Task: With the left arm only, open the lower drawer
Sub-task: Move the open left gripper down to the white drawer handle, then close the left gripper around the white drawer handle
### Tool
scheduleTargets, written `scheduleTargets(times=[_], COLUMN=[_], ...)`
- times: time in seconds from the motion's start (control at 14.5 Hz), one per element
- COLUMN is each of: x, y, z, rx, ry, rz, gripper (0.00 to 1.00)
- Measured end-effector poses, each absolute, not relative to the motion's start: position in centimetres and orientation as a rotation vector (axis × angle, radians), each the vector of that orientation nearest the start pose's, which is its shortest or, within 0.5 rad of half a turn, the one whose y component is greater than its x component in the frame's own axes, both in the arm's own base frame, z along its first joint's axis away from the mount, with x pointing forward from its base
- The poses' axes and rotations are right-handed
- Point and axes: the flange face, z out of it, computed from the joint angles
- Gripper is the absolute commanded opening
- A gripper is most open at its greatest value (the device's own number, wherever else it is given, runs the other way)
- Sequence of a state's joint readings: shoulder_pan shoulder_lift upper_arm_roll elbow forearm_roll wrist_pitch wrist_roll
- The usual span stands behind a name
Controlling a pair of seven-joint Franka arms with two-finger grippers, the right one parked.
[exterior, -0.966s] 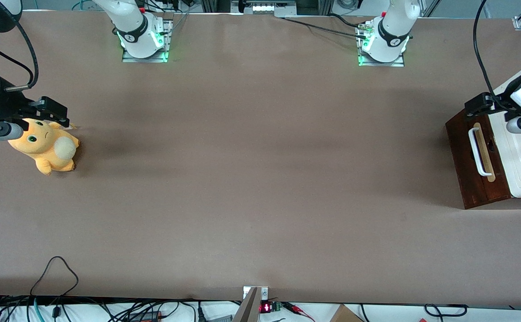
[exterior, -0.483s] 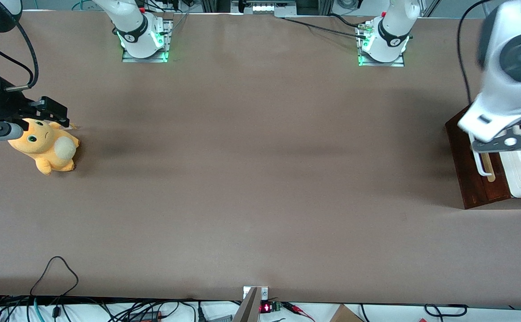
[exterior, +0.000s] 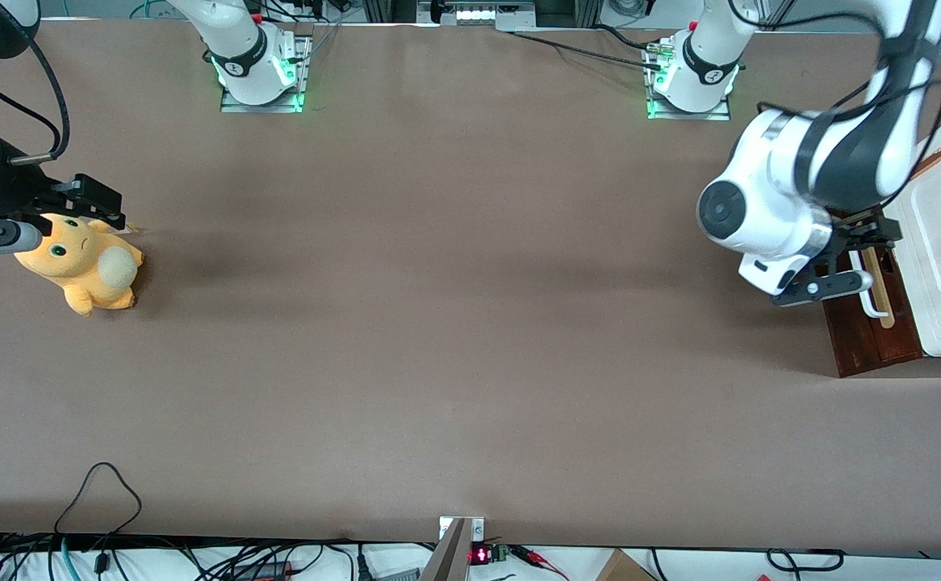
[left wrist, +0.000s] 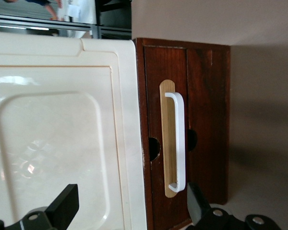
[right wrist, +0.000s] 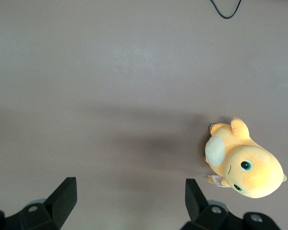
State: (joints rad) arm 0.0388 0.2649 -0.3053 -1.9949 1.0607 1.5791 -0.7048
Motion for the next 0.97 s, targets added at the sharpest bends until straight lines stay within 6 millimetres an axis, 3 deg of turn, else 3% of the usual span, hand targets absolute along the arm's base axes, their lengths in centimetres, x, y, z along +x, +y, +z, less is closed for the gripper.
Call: scheduleTargets(times=[0.21, 0.48, 0.62, 0.76, 0.83, 0.97], x=[53.1, 52.3, 52.4, 53.2, 53.5, 53.5], y=[-4.0, -3.2, -2.0, 0.5, 1.8, 3.7], z=[27.3, 21.7, 19.9, 19.1, 18.7, 18.1], rx=[-1.925, -1.838, -1.784, -1.728, -1.717, -1.711], ry=[0.05, 0.102, 0.129, 0.16, 0.158, 0.145], rz=[0.097, 0.081, 0.07, 0.046, 0.05, 0.072], gripper=[0.95, 0.95, 0.95, 0.95, 0.91, 0.75])
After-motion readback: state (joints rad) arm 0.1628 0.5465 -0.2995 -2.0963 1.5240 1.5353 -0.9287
